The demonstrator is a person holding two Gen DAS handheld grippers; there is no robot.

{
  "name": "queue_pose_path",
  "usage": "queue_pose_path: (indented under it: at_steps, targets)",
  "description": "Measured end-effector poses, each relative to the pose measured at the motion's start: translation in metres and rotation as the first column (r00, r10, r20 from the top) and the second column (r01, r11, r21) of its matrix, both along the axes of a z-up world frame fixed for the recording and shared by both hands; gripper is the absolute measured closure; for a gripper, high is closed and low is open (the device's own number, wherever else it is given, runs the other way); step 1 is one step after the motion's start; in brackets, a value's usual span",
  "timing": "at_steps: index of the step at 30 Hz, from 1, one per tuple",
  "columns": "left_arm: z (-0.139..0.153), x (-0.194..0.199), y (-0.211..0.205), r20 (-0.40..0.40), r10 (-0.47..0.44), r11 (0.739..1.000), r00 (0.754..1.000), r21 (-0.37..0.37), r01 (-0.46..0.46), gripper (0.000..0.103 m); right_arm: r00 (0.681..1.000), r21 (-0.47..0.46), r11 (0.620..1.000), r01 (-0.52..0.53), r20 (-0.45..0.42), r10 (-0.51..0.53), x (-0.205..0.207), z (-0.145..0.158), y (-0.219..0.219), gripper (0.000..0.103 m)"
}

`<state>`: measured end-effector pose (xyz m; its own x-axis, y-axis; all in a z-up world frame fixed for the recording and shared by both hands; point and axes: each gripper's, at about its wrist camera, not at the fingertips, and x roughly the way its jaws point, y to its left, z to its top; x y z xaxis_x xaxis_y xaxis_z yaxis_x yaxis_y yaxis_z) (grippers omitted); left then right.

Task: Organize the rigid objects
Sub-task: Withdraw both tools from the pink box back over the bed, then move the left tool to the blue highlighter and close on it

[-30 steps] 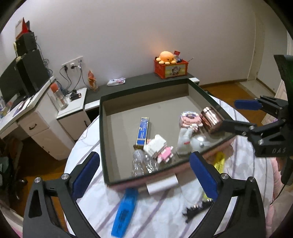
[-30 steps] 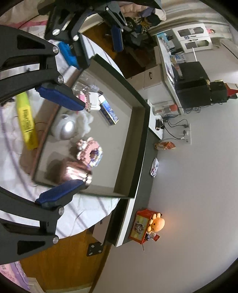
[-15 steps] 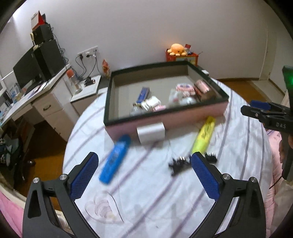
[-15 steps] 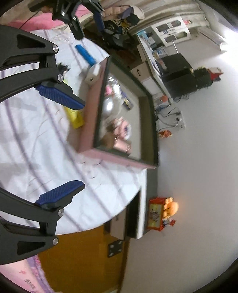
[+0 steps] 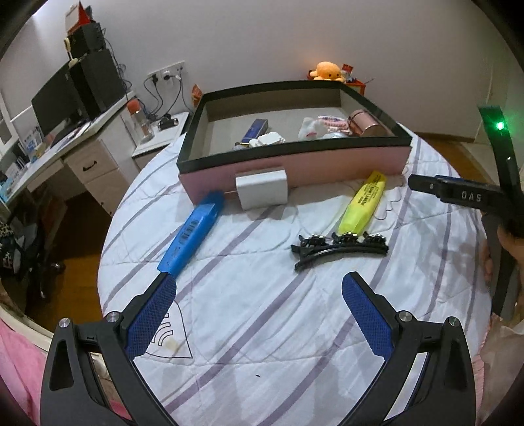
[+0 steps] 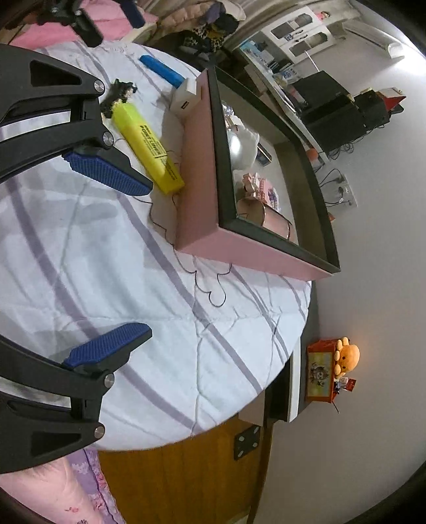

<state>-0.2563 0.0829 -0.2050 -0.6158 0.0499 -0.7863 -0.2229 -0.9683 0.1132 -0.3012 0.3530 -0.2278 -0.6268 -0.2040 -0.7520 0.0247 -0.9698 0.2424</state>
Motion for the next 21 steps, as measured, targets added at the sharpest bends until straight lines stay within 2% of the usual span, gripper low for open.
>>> queue_pose_path:
  at_steps: [6, 8, 11, 17, 21]
  targets:
    - [-0.003, -0.016, -0.008, 0.007, -0.027, 0.999, 1.0, 0.026, 0.027, 0.001, 1.0, -0.002, 1.0, -0.023, -0.002, 0.023, 0.002, 0.004, -0.006, 0.022]
    - [-0.003, -0.027, -0.011, 0.015, -0.003, 1.0, 1.0, 0.01, 0.002, 0.001, 0.999, 0.001, 0.999, -0.035, 0.006, 0.035, 0.002, 0.003, -0.008, 0.022]
    - [-0.001, -0.037, -0.016, 0.015, 0.002, 0.999, 1.0, 0.048, -0.003, 0.001, 1.0, -0.014, 0.999, -0.03, 0.005, 0.03, 0.0, 0.0, -0.005, 0.022]
    - [-0.001, -0.037, -0.03, -0.017, 0.012, 1.0, 1.0, 0.015, -0.011, 0.001, 1.0, -0.031, 0.999, -0.015, -0.012, 0.014, 0.005, 0.002, -0.003, 0.022]
    - [-0.008, -0.041, -0.052, -0.003, 0.024, 0.999, 1.0, 0.047, -0.024, 0.001, 1.0, -0.034, 0.999, 0.01, -0.023, -0.01, 0.015, 0.011, 0.001, 0.022]
